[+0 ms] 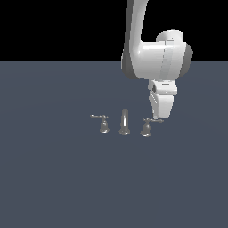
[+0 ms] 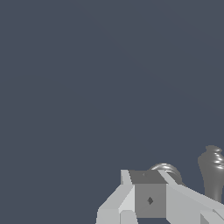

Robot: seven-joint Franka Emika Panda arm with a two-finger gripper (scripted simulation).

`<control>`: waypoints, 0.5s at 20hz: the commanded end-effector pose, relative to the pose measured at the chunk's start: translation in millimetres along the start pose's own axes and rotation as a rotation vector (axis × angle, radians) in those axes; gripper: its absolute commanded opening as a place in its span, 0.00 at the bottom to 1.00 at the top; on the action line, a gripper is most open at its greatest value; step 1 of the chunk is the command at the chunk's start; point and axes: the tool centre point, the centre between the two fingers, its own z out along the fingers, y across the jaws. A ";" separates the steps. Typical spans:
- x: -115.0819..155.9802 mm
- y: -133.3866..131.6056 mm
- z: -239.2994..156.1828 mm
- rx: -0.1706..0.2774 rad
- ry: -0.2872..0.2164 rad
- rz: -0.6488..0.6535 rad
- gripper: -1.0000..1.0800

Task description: Turn on the faucet by rotating a designated handle.

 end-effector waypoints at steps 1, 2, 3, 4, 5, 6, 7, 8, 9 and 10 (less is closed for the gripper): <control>1.8 -0.9 1.6 0.001 -0.001 0.010 0.00; 1.8 -0.9 1.4 0.001 -0.001 0.010 0.00; 1.8 -0.9 1.4 0.001 -0.001 0.010 0.00; 1.8 -0.9 1.4 0.001 -0.001 0.010 0.00; 1.8 -0.9 1.4 0.001 -0.001 0.010 0.00; 1.8 -0.7 1.4 0.001 -0.001 0.009 0.00; 3.2 2.4 1.4 0.001 -0.001 0.009 0.00; 4.7 5.5 1.5 0.001 -0.001 0.009 0.00; 6.2 8.7 1.5 0.001 -0.001 0.009 0.00; 7.6 11.8 1.5 0.001 -0.001 0.009 0.00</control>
